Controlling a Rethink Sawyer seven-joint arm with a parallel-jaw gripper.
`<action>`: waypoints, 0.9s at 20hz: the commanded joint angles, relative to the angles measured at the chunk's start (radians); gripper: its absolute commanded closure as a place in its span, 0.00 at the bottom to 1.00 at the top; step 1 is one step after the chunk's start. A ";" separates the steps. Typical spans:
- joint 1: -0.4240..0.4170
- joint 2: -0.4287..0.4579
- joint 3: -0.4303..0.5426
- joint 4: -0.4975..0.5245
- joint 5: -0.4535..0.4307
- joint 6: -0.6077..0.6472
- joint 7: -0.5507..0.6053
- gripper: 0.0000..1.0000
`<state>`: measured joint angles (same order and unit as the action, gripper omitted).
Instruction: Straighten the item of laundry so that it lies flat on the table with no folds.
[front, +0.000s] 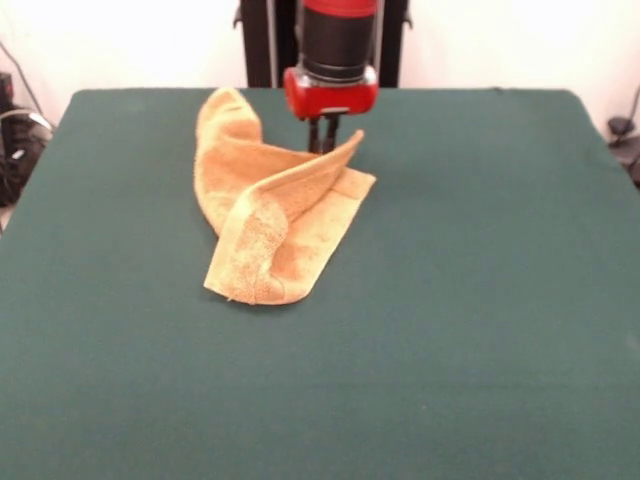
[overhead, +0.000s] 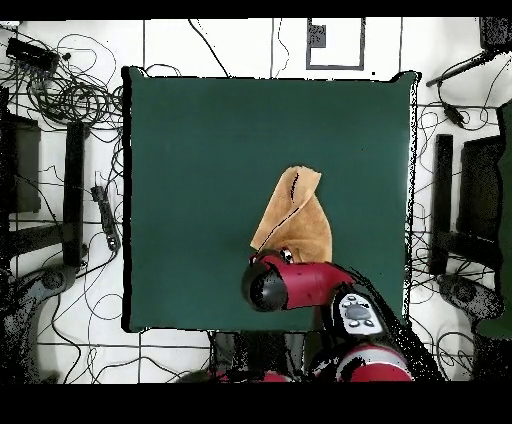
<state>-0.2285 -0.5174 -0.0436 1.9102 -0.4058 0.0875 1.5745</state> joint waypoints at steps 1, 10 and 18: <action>0.136 0.101 0.023 0.035 0.147 -0.005 0.306 1.00; 0.123 0.170 0.107 0.027 0.212 -0.109 0.266 1.00; 0.134 0.184 0.134 0.014 0.238 -0.138 0.266 1.00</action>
<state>-0.1180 -0.4687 -0.0603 1.9139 -0.2550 0.0506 1.5747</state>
